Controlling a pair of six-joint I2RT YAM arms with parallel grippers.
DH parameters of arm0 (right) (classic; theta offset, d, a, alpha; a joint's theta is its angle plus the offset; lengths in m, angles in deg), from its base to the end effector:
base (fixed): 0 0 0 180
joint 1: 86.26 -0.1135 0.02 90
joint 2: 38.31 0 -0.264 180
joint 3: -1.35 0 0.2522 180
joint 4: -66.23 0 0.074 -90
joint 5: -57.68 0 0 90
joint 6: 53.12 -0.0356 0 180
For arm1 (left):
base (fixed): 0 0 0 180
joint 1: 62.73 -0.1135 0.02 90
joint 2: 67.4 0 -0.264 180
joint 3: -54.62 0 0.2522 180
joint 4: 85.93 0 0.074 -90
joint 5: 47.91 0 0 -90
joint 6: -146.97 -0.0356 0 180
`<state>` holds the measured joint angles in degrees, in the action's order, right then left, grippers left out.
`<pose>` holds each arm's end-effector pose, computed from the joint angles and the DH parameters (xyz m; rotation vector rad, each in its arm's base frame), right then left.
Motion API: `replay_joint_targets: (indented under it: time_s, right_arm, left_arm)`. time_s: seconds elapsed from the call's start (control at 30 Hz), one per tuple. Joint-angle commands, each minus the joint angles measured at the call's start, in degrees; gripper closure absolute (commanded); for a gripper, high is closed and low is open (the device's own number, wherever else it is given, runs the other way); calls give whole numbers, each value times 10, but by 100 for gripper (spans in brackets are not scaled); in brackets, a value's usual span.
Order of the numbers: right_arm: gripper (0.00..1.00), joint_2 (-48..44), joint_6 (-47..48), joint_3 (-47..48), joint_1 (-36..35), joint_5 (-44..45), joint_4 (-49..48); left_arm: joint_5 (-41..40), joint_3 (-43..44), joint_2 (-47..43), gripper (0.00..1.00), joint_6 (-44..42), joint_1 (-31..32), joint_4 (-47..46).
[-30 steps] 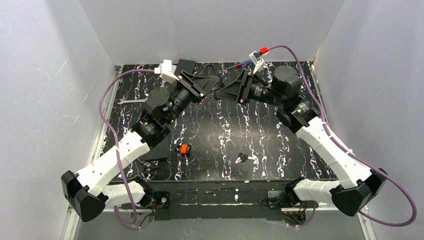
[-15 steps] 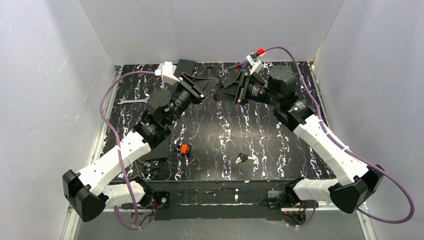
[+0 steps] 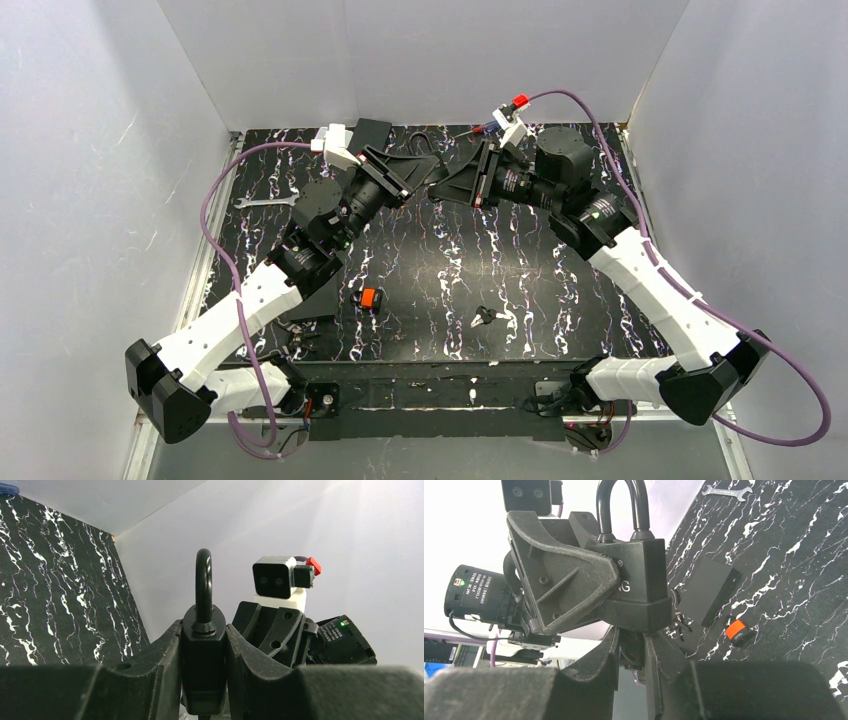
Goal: Unlock with the key
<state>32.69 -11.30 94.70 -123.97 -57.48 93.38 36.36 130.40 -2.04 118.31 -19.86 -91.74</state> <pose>0.2068 0.1791 0.4501 -0.2081 1.8662 1.4529 0.1952 -0.1763 0.4297 -0.3261 1.4066 -1.4708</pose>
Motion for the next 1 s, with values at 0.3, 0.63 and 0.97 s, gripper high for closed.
replay_joint_targets:
  time_s: [0.3, 0.63, 0.97]
  right_arm:
    - [16, -2, 89, 80, -5, 59, 111]
    - [12, 39, 171, 174, -25, 118, 253]
    - [17, 102, 235, 265, -168, 349, 363]
  left_arm:
    - [-31, -12, -26, 100, -36, 1, -51]
    - [-74, 14, -10, 100, -26, 5, 14]
    - [-114, 47, 14, 100, 9, 16, 86]
